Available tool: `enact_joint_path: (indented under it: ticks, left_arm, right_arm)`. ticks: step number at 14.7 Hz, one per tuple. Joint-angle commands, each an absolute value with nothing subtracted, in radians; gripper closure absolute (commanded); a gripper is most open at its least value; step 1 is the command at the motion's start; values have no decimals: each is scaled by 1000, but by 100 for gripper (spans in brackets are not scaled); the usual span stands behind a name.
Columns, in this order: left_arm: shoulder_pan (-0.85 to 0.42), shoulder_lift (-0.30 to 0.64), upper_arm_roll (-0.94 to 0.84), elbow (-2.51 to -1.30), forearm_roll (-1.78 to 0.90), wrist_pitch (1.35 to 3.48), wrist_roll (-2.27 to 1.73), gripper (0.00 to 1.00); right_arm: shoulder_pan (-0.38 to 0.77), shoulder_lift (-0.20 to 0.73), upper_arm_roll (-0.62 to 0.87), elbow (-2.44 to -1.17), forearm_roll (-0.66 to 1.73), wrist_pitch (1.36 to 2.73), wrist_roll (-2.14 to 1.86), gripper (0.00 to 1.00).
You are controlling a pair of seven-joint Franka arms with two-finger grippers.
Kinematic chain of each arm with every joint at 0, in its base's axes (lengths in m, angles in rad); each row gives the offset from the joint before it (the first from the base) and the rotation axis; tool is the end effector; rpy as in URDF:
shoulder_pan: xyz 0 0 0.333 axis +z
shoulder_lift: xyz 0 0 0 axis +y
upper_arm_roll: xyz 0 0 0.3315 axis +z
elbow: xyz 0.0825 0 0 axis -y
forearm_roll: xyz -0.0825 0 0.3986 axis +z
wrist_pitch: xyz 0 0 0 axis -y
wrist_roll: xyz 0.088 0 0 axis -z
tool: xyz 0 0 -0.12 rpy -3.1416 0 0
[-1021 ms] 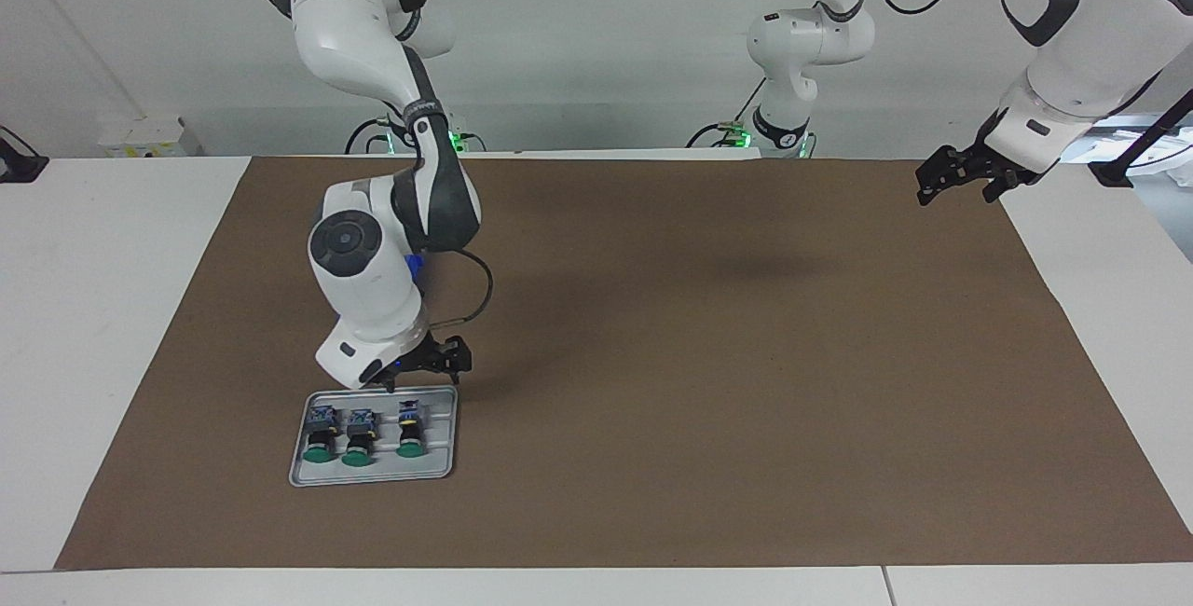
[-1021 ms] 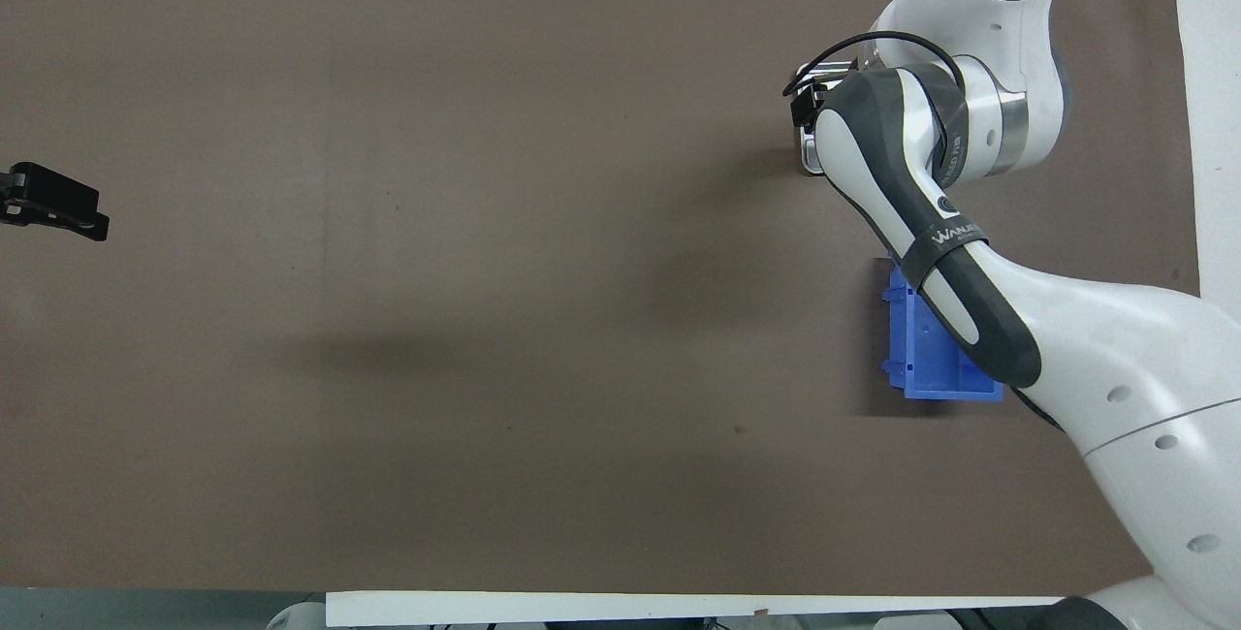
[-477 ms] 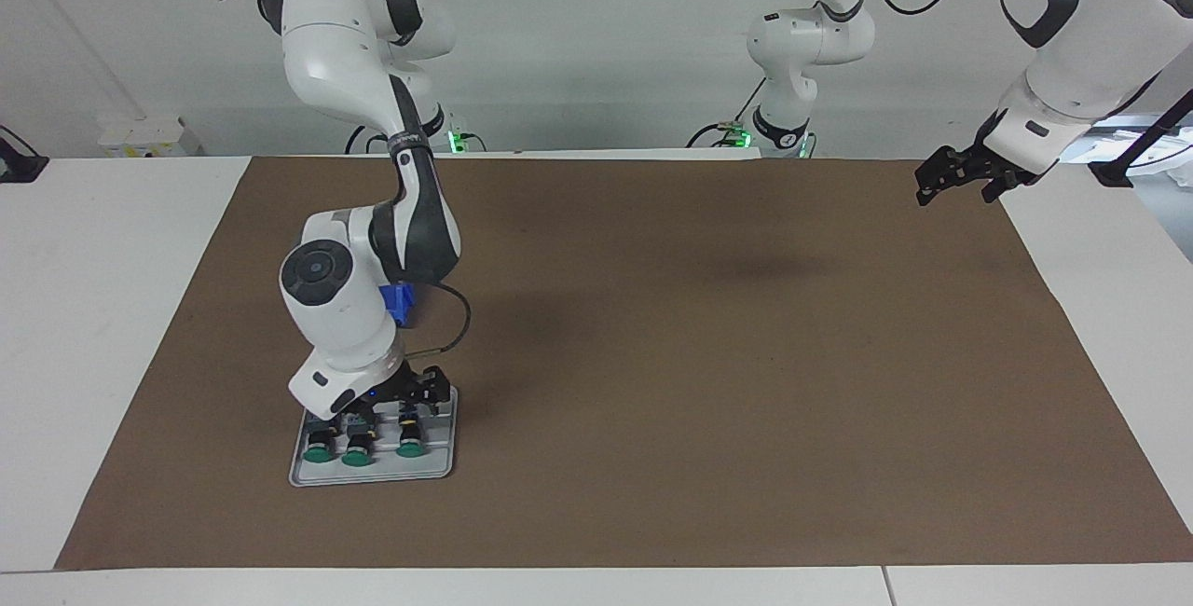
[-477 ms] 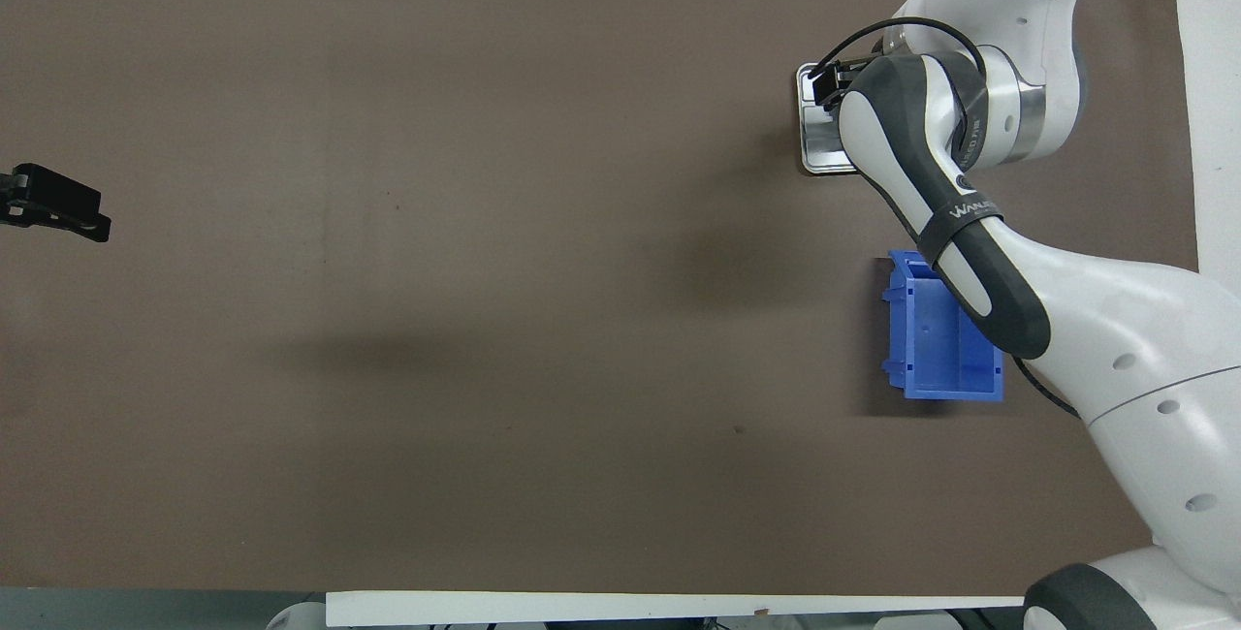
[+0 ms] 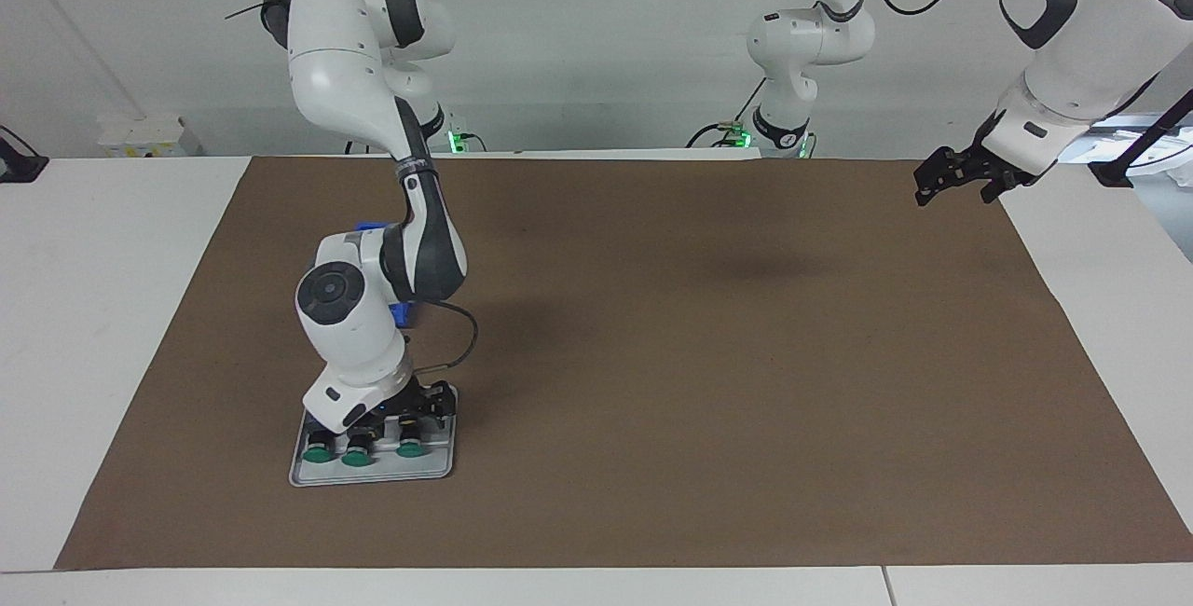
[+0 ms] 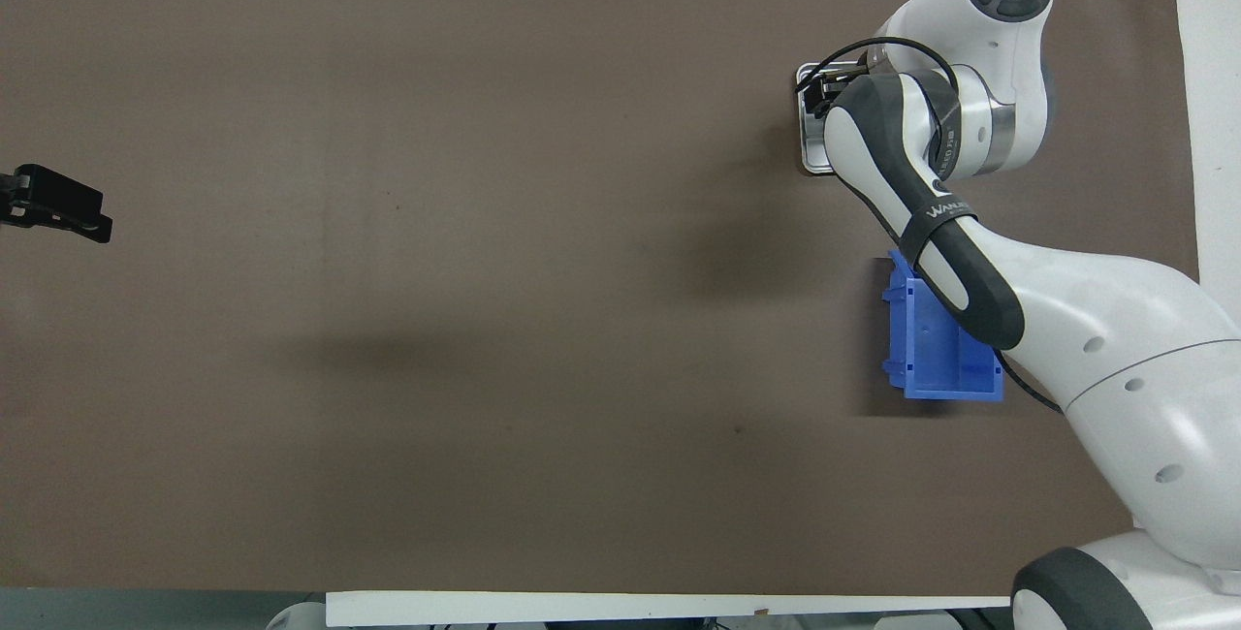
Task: Place and press button with both arms
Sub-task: 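Grasp a black green-topped button from the tray with the right gripper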
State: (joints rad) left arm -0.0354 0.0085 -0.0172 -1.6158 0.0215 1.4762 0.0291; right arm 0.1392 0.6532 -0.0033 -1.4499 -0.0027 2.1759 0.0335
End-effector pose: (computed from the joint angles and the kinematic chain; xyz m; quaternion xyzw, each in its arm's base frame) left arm 0.5565 -0.0265 0.5932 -0.9964 0.0405 0.0738 0.0115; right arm 0.7418 0.1018 0.3016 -0.9980 -0.0522 -0.0364 0.0010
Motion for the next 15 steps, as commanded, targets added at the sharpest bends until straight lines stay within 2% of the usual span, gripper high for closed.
enact_joint_path:
  ticks: [1, 4, 7, 10, 15]
  left_arm:
    - [-44, -21, -14, -1652, 32, 1500, 28, 0]
    - [-44, -21, -14, -1652, 32, 1502, 26, 0]
    - [-46, -21, -14, -1652, 32, 1502, 25, 0]
    - [-48, -21, -14, -1652, 32, 1502, 23, 0]
    - [-48, -21, -14, -1652, 32, 1502, 21, 0]
  right_arm:
    - [129, 644, 5, -1493, 15, 2212, 5, 17]
    - [118, 644, 5, -1505, 15, 2215, -11, 34]
    - [120, 643, 5, -1509, 17, 2214, -8, 59]
    - [123, 641, 5, -1505, 17, 2206, -5, 100]
    - [141, 553, 5, -1476, 18, 2060, 8, 100]
